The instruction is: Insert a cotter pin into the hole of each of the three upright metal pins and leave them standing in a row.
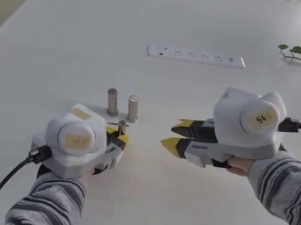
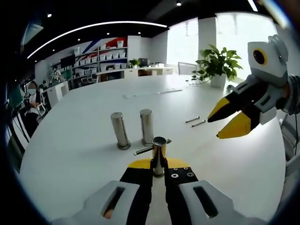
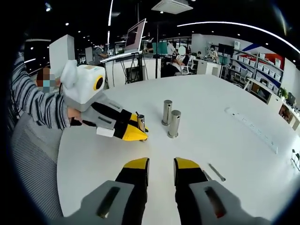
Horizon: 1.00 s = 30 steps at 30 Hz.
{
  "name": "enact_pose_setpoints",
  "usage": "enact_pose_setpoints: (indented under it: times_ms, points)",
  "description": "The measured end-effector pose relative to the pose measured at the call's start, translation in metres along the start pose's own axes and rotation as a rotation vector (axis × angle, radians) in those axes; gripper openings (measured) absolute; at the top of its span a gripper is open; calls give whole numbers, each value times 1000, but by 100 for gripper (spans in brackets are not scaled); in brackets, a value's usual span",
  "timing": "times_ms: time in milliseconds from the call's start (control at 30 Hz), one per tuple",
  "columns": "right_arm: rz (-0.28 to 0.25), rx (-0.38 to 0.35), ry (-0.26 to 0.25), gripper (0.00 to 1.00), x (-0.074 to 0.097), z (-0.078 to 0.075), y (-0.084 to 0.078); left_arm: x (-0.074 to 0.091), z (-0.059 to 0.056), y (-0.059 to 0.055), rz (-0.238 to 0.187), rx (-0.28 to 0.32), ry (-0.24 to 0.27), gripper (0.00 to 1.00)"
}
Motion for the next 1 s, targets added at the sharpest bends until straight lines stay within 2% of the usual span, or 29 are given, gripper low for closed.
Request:
enact_pose_setpoints:
  times_ms: [233, 300, 533, 733, 1000]
  points:
    - [-23, -25, 5, 21, -1, -1, 4, 1, 20, 1, -1, 2, 13, 5]
    - [-19, -35, 2, 25, -2, -2, 3, 1, 23, 0, 0, -1, 17, 5]
    - [-15, -53, -7, 27, -4, -4, 2, 1, 35, -1, -7, 14, 20, 5]
    - [-7, -60, -6, 26, -6, -4, 1, -2, 39, -6, 3, 14, 18, 5]
    - [-1, -69, -12, 26, -7, -5, 0, -3, 40, -5, -15, 11, 11, 5]
Point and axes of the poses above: the centre of the closed fingertips' face, and the gripper's own axes: x roughly backward along the fingers, z roughly to its left, y roughly out of its top, the point moved 2 cm from there along x, roughly backward along the fingers, and after that the axes turned 10 degrees about z, right-handed, at the moved point
